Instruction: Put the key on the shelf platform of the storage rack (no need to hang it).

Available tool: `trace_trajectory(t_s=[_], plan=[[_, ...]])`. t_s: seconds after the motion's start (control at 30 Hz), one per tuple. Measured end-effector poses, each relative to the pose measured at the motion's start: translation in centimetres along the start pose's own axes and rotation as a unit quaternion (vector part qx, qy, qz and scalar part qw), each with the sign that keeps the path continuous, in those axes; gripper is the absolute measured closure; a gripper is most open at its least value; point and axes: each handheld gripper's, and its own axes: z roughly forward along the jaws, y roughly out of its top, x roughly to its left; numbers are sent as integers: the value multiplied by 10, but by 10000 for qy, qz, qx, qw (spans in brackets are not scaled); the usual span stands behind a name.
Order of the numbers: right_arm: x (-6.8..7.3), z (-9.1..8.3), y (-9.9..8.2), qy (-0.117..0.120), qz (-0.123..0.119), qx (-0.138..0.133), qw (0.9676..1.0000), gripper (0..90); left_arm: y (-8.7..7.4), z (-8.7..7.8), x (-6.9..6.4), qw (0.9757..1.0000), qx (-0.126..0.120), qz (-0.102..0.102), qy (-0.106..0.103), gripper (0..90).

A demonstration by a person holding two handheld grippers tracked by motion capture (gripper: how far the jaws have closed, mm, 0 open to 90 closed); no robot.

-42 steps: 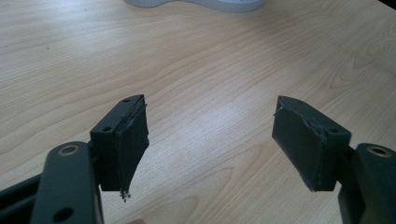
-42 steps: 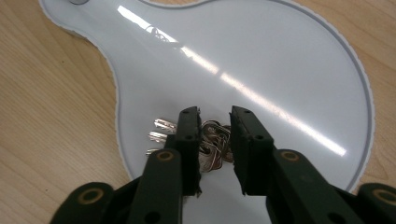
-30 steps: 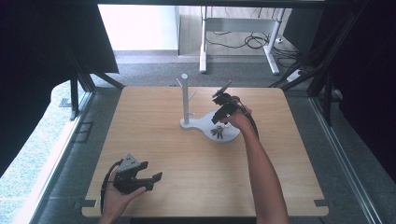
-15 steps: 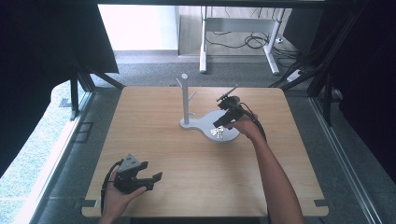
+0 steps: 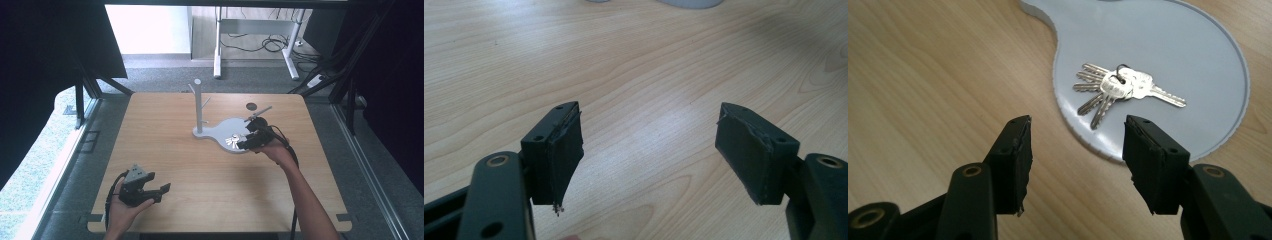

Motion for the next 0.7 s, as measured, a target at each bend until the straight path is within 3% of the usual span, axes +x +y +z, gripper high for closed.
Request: trace_trajectory(t_s=[0.07,0.13,0.17,0.2,0.43,0.7], plan=[[7,-9,-18,57,-72,-244,9997,459,0,1,1,10000,13,-11,14,272],[9,-11,-25,94,-78,-316,9994,459,-1,2,1,10000,33,-12,43,271],[13,-16,-39,126,-117,-418,9990,459,-1,2,1,10000,45,-2,53,271],[13,-16,-39,126,-117,-418,9990,459,-1,2,1,10000,55,-3,69,271],[16,-29,-96,225,-54,-585,9980,459,-1,3,1,9999,83,-20,121,271],[12,-33,-134,152,158,-709,9972,459,-2,4,1,9998,117,-29,135,271]])
